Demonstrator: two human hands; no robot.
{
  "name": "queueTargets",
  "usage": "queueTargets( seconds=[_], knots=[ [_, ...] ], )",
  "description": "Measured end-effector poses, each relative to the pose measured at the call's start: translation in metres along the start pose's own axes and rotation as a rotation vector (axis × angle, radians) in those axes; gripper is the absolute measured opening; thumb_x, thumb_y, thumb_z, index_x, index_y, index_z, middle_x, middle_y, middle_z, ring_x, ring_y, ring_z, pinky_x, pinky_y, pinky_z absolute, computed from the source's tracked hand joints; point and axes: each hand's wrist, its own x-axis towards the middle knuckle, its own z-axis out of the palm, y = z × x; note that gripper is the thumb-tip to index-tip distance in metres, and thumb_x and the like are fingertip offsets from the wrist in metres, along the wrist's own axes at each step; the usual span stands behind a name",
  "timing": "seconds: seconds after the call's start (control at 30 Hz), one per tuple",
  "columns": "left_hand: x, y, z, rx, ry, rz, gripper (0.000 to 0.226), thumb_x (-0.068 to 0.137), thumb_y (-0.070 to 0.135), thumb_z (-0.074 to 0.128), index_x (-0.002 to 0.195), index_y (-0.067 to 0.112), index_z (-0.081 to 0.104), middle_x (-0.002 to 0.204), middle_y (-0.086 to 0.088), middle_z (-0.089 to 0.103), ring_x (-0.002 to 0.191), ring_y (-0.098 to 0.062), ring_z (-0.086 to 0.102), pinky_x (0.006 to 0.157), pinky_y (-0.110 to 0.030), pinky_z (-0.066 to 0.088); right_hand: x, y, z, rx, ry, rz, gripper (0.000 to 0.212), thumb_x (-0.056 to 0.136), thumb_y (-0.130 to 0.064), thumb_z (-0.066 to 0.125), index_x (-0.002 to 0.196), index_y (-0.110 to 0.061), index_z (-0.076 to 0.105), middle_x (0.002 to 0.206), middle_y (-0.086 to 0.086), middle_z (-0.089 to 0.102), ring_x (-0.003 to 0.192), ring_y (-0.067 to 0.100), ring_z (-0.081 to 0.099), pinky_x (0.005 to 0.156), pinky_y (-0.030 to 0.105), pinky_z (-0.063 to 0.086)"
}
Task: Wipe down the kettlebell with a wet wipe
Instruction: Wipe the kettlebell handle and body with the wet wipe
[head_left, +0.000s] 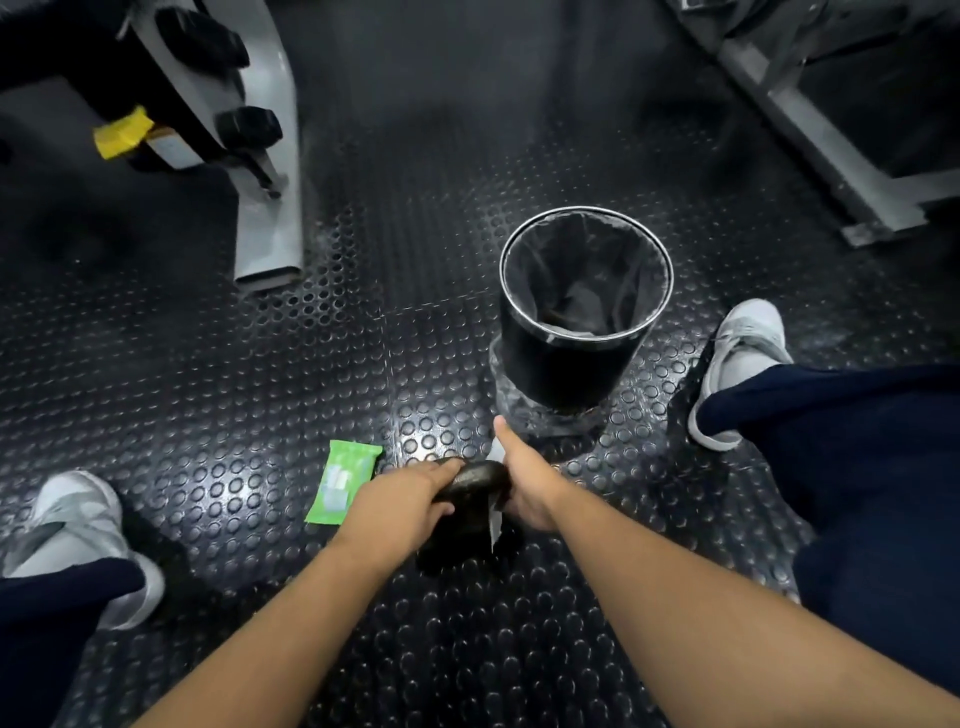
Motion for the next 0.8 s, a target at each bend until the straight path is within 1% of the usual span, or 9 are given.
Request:
queueTargets(
  seconds=[0.13,0.23,0.3,0.37,0.47,0.53,0.6,0.7,0.8],
  knots=[
    [-0.005,0.002,0.012,-0.004,0.006,0.006,0.057,0.103,0.034,0.053,0.154,0.033,0.027,0.135,0.001,0.055,0.119,-0.025,0.056,0.093,-0.042,0.053,-0.008,-0.007,0.007,-0.004,0.023,-0.028,0.080,0.090,-0.083,0.038,0.123,-0.017,0.068,0.115,0.009,0.077,0.110,0.025,0.072,0.106,0.042,0.051],
    [-0.007,0.008,0.019,-0.023,0.029,-0.043,0.058,0.102,0.032,0.053,0.154,0.030,0.027,0.135,-0.004,0.051,0.118,-0.029,0.051,0.101,-0.044,0.045,-0.015,-0.022,0.005,-0.098,0.085,-0.045,0.096,0.085,-0.088,0.038,0.150,-0.019,0.049,0.143,0.011,0.062,0.121,0.025,0.064,0.108,0.045,0.049],
    [-0.007,0.013,0.018,-0.007,-0.005,-0.073,0.062,0.101,0.033,0.054,0.154,0.028,0.025,0.139,-0.007,0.046,0.122,-0.032,0.048,0.106,-0.047,0.040,-0.020,-0.029,0.008,-0.251,0.116,-0.084,0.109,0.076,-0.095,0.033,0.156,-0.020,0.041,0.155,0.008,0.050,0.130,0.026,0.057,0.115,0.049,0.043],
    [-0.007,0.017,0.014,0.024,-0.054,-0.103,0.064,0.099,0.031,0.054,0.155,0.026,0.022,0.142,-0.008,0.043,0.127,-0.034,0.044,0.110,-0.051,0.037,-0.019,-0.030,0.013,-0.399,0.165,-0.096,0.119,0.065,-0.100,0.029,0.154,-0.022,0.045,0.156,0.005,0.050,0.135,0.027,0.053,0.116,0.050,0.040],
    [-0.004,0.028,0.009,0.080,-0.133,-0.162,0.061,0.097,0.026,0.055,0.149,0.022,0.024,0.141,-0.011,0.040,0.129,-0.036,0.041,0.110,-0.059,0.035,-0.011,-0.022,0.016,-0.440,0.209,-0.058,0.103,0.081,-0.092,0.030,0.150,-0.019,0.051,0.149,0.007,0.056,0.134,0.027,0.054,0.116,0.047,0.039],
    [-0.001,0.038,0.006,0.128,-0.156,-0.181,0.050,0.098,0.028,0.054,0.141,0.019,0.030,0.138,-0.011,0.041,0.129,-0.035,0.043,0.108,-0.065,0.035,-0.006,-0.015,0.014,-0.291,0.134,-0.008,0.086,0.092,-0.082,0.034,0.145,-0.018,0.055,0.131,0.007,0.068,0.121,0.024,0.063,0.108,0.042,0.046],
    [0.005,0.048,0.005,0.175,-0.167,-0.163,0.058,0.099,0.031,0.054,0.148,0.018,0.025,0.142,-0.011,0.038,0.130,-0.037,0.042,0.106,-0.068,0.036,-0.004,-0.012,0.011,-0.177,0.083,0.002,0.075,0.095,-0.079,0.035,0.140,-0.023,0.057,0.118,0.005,0.074,0.112,0.021,0.068,0.104,0.039,0.048],
    [0.009,0.049,0.003,0.188,-0.188,-0.158,0.082,0.098,0.021,0.055,0.161,0.026,0.003,0.150,-0.012,0.028,0.135,-0.042,0.036,0.102,-0.071,0.036,-0.006,-0.021,0.014,-0.204,0.078,0.026,0.085,0.091,-0.084,0.032,0.145,-0.023,0.054,0.134,0.007,0.068,0.125,0.025,0.062,0.115,0.048,0.042],
    [0.011,0.052,-0.002,0.148,-0.211,-0.188,0.070,0.097,0.017,0.054,0.155,0.025,0.017,0.146,-0.013,0.034,0.135,-0.043,0.037,0.103,-0.075,0.033,-0.014,-0.045,0.020,-0.317,0.054,0.056,0.093,0.088,-0.087,0.030,0.157,-0.025,0.038,0.154,0.010,0.052,0.140,0.033,0.051,0.120,0.056,0.034]
  ],
)
